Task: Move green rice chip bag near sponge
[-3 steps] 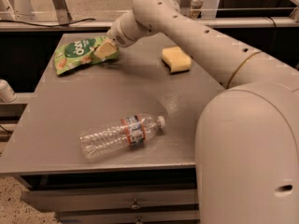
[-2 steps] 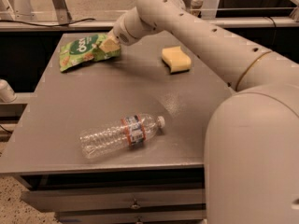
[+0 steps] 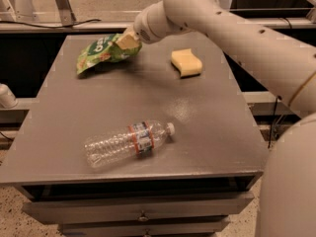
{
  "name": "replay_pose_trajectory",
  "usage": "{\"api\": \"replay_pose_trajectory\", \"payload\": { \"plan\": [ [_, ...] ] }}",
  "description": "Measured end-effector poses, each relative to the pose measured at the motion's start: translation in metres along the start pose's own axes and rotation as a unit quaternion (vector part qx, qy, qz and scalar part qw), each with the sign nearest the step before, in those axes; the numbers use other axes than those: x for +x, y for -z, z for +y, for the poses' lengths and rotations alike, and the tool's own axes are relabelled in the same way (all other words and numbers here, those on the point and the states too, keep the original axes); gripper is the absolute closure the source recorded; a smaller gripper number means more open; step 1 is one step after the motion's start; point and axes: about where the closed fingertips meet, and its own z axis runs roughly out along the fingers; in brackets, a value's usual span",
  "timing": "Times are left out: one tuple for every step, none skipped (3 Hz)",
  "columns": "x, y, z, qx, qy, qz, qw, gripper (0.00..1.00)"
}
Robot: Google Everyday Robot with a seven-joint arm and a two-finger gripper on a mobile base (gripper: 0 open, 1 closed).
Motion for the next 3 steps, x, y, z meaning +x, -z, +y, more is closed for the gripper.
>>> {"api": "replay_pose_trajectory", "payload": {
  "plan": [
    [0.014,0.042,-0.014,0.046,-0.034,-0.003,0.9984,1.0],
    [0.035,0.066,-0.04,0.103,-0.08,-0.017,0.9913,1.0],
    [0.036,0.066,-0.039,0.102,-0.08,-0.016,0.9914,1.0]
  ]
}}
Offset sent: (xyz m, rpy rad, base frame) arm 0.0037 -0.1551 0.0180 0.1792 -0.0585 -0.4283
